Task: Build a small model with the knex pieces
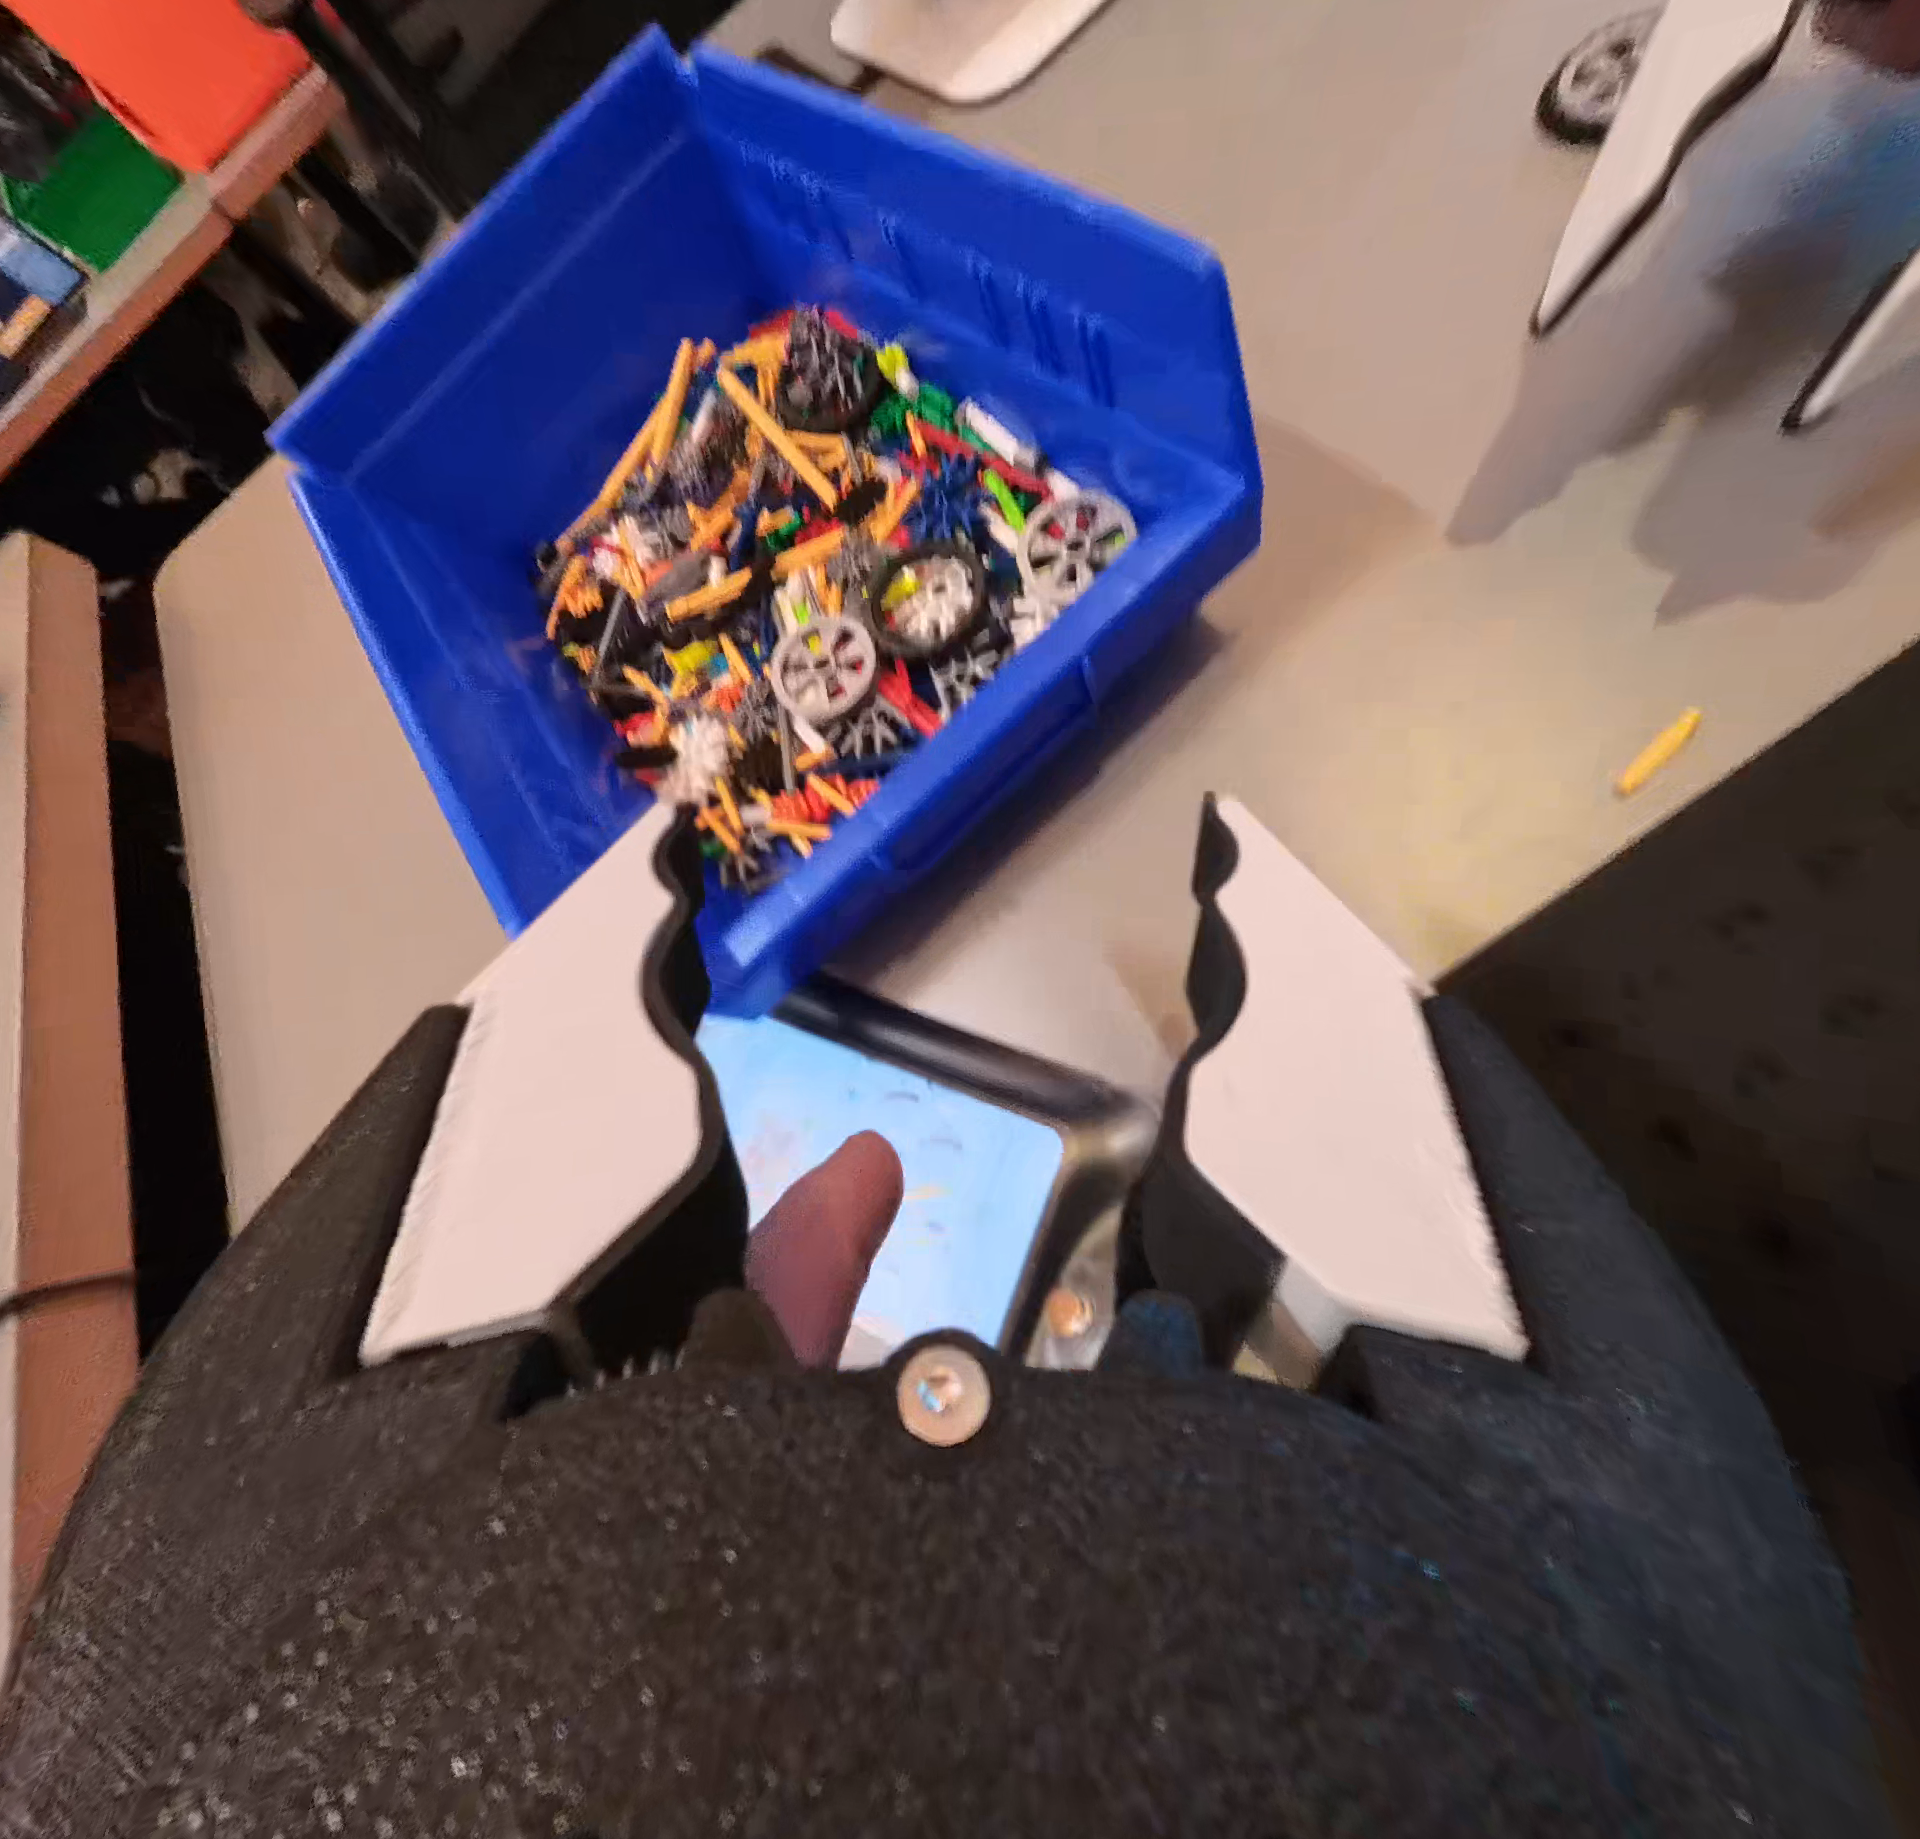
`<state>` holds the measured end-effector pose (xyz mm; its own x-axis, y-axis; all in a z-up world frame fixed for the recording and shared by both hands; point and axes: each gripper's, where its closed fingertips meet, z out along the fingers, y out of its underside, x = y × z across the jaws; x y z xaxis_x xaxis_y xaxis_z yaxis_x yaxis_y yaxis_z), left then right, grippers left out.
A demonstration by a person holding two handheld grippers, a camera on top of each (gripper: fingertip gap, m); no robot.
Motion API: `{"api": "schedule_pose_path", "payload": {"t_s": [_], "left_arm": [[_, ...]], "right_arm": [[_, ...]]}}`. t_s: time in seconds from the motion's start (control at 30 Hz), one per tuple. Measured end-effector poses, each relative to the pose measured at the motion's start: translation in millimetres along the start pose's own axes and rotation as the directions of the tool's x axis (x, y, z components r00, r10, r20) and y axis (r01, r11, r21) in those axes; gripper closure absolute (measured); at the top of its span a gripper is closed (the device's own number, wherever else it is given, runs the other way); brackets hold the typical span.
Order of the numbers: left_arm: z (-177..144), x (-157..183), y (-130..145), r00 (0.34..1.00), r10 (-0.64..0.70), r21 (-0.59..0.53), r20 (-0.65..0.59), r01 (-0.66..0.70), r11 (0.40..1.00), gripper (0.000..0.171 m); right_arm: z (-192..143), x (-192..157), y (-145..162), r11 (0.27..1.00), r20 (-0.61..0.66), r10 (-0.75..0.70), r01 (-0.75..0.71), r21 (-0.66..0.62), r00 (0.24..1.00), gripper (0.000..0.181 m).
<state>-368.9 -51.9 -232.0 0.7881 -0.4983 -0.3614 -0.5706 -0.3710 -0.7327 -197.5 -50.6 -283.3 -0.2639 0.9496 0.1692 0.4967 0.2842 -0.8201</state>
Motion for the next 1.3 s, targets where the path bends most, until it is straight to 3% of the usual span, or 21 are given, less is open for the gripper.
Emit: {"api": "schedule_pose_path", "payload": {"t_s": [0.07, 0.17, 0.43, 0.7, 0.97, 1.17, 1.3], "left_arm": [[-2.0, 7.4, 13.2, 1.000, -0.007, -0.003, 0.009, 0.007, 1.000, 0.069], [-6.1, 27.3, 4.7, 1.000, 0.025, 0.088, -0.011, -0.024, 0.996, 0.070], [-3.3, 66.0, -66.0, 0.986, 0.122, 0.383, -0.111, -0.071, 0.921, 0.076], [13.2, 72.7, -122.5, 0.971, 0.199, 0.518, -0.134, -0.102, 0.849, 0.080], [8.9, 88.1, -164.8, 0.959, 0.270, 0.625, -0.088, -0.158, 0.765, 0.089], [16.6, 89.2, -170.9, 0.959, 0.277, 0.590, -0.051, -0.195, 0.783, 0.090], [14.7, 55.8, -166.8, 0.967, 0.249, 0.508, 0.051, -0.239, 0.827, 0.093]], "right_arm": [[1.8, -1.4, -0.4, 1.000, 0.009, 0.002, -0.002, 0.003, 1.000, 0.130], [3.1, -0.3, -1.6, 1.000, 0.003, -0.001, 0.001, 0.006, 1.000, 0.130], [-14.1, 16.5, -20.6, 0.999, -0.126, -0.050, 0.052, 0.011, 0.991, 0.130], [-39.9, 41.7, -40.9, 0.995, -0.276, -0.006, 0.033, 0.093, 0.961, 0.130], [-45.5, 55.8, -26.8, 0.992, -0.308, 0.045, -0.005, 0.129, 0.950, 0.131], [-50.2, 63.5, -10.8, 0.993, -0.339, 0.062, -0.025, 0.113, 0.939, 0.131], [-53.6, 70.6, 0.8, 0.993, -0.358, 0.090, -0.054, 0.109, 0.930, 0.131]]}}
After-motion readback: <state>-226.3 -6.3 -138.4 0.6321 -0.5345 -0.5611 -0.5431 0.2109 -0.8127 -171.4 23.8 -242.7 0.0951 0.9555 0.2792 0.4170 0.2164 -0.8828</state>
